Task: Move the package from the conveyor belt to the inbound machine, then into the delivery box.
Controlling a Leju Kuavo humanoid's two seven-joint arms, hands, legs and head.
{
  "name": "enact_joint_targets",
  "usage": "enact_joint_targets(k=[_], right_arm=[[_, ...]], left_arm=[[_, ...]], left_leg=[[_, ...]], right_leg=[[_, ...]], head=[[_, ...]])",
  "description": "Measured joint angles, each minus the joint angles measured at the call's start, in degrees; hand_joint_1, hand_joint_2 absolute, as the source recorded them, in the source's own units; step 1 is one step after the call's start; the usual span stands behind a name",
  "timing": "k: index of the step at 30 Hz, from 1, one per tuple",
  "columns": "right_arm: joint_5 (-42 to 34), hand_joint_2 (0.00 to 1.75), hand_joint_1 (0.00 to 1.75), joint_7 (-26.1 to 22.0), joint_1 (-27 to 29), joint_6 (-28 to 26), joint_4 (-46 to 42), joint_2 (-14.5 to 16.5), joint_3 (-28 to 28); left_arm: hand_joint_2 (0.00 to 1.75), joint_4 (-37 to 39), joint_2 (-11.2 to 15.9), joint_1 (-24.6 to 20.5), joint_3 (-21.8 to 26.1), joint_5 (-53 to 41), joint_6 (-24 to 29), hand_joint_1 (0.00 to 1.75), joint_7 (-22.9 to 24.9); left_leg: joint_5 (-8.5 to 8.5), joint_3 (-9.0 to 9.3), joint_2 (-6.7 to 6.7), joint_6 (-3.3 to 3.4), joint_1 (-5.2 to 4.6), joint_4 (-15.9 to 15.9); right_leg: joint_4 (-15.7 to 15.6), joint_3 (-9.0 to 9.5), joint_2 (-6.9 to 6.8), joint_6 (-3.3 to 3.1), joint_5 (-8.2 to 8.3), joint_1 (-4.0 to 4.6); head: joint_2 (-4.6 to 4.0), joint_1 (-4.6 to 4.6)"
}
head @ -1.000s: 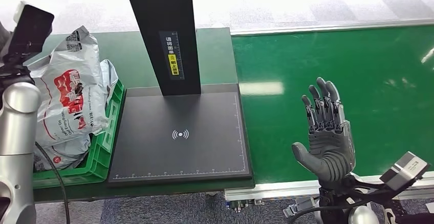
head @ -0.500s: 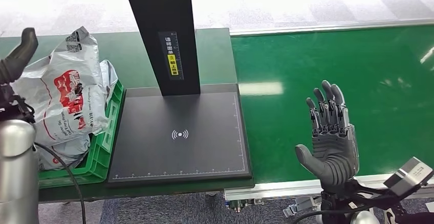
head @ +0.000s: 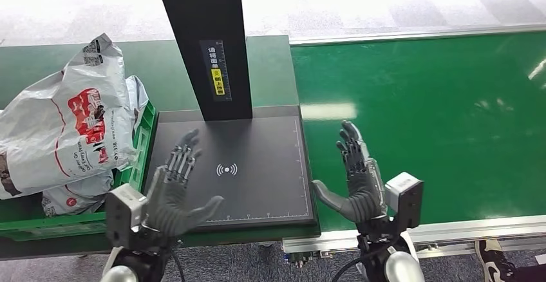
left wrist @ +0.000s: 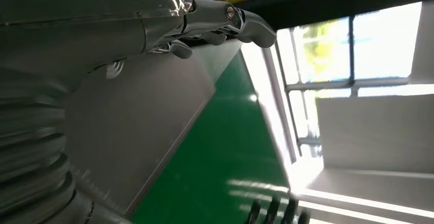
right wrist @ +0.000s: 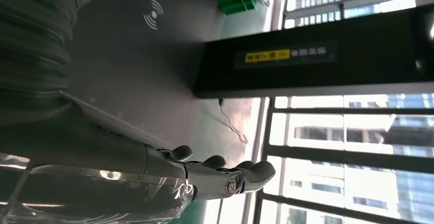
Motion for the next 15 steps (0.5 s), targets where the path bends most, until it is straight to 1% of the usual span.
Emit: enact_joint_targets(k=[3, 6, 15], right_arm=[[-0.18, 1.75, 0.0, 1.18, -0.59, -0.48, 3.99, 0.64, 2.26], [0.56, 1.75, 0.0, 2.37, -0.28, -0.62, 5.63, 1.07, 3.31], [2.19, 1.75, 0.0, 3.6, 1.88, -0.46, 6.71, 2.01, 4.3]], left_arm=[[1.75, 3.76, -1.25, 1.2, -3.49, -0.08, -0.54, 0.0, 0.53], [1.75, 5.65, -2.02, 1.45, -5.52, -0.46, -0.58, 0.0, 1.35], [1.75, 7.91, -3.62, 1.42, -7.7, -1.38, -1.02, 0.0, 2.7]], left_leg=[[0.01, -0.01, -0.02, -0.01, 0.0, 0.0], [-0.01, -0.02, -0.02, -0.03, 0.01, 0.0], [-0.03, -0.01, -0.02, -0.06, 0.01, -0.01]], right_leg=[[0.01, 0.0, -0.03, -0.01, 0.0, 0.03], [0.01, -0.01, -0.03, -0.04, -0.03, 0.06], [0.01, 0.0, -0.02, -0.06, -0.06, 0.06]], head=[[0.0, -0.01], [0.0, -0.01], [0.0, 0.0]])
